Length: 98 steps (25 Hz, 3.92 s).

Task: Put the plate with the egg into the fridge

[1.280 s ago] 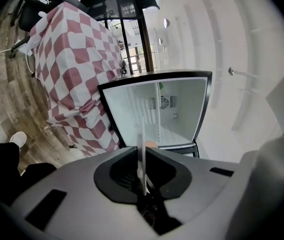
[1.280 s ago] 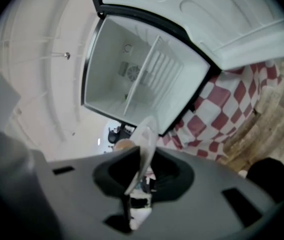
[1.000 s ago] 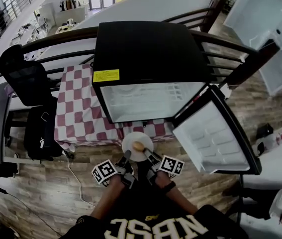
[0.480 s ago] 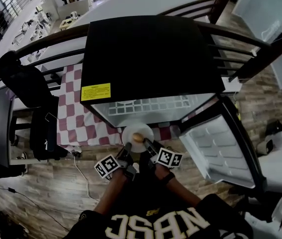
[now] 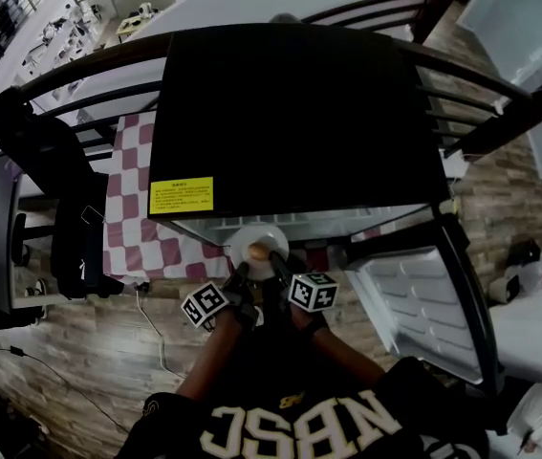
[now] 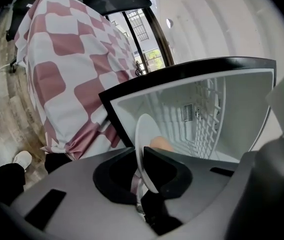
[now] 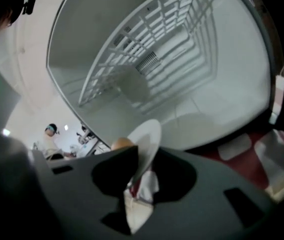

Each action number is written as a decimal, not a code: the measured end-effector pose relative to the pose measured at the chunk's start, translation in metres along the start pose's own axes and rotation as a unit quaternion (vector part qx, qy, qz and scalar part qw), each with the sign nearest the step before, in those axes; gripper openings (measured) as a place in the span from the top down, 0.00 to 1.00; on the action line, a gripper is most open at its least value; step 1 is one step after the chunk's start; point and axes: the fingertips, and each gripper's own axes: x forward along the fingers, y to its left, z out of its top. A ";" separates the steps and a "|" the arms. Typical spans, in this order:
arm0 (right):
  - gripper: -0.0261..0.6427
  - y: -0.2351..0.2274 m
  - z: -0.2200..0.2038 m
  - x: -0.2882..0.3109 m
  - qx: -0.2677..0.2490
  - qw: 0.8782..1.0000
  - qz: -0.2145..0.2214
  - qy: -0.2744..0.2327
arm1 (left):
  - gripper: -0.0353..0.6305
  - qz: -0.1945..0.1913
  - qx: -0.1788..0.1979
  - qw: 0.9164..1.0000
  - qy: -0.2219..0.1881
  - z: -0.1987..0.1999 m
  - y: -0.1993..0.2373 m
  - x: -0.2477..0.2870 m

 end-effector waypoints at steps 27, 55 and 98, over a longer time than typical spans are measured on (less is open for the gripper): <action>0.79 -0.030 0.007 0.054 -0.028 0.997 -0.019 0.069 | 0.88 0.059 -0.082 0.994 -0.032 0.026 0.028 0.038; 0.74 -0.039 0.022 0.052 -0.061 0.993 -0.053 0.091 | 0.88 0.074 -0.086 0.991 -0.064 0.040 0.016 0.059; 0.68 -0.027 -0.045 0.003 0.114 0.993 -0.001 0.031 | 0.76 0.022 0.143 0.988 0.055 -0.013 0.009 0.024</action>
